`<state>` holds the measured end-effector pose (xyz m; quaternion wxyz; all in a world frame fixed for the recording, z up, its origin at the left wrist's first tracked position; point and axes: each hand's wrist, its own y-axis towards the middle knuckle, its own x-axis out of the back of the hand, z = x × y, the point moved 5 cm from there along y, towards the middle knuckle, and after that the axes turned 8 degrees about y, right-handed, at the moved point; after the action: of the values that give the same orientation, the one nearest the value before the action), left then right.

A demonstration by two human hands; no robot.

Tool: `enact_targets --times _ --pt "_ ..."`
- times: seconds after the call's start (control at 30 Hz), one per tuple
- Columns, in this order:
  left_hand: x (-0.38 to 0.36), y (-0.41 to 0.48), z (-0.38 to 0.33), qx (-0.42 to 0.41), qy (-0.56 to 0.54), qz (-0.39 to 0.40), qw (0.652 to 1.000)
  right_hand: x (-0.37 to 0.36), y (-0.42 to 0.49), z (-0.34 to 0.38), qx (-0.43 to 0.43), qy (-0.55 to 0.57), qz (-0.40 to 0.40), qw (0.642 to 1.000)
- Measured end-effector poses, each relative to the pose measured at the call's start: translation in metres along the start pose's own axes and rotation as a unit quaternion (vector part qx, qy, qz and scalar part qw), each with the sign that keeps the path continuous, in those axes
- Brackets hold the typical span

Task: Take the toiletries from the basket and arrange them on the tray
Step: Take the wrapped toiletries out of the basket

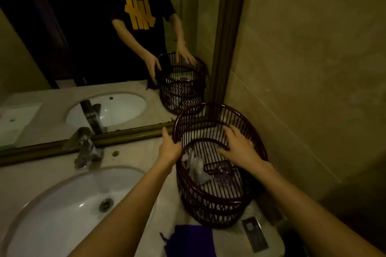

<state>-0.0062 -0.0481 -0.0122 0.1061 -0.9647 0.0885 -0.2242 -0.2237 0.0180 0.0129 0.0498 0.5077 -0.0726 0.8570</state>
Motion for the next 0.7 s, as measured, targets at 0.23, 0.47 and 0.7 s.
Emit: enact_targets --times 0.23,0.47,0.7 --pt "-0.011 0.001 -0.004 -0.027 -0.043 0.009 0.999 -0.048 0.042 0.002 0.03 -0.064 0.103 0.992" --pt "-0.01 0.005 -0.002 -0.052 -0.021 0.007 0.998 -0.113 0.088 0.001 -0.073 -0.132 0.206 0.967" --pt "-0.01 0.009 0.002 -0.044 -0.006 -0.005 0.999 -0.165 0.099 -0.021 -0.185 -0.122 0.277 0.935"
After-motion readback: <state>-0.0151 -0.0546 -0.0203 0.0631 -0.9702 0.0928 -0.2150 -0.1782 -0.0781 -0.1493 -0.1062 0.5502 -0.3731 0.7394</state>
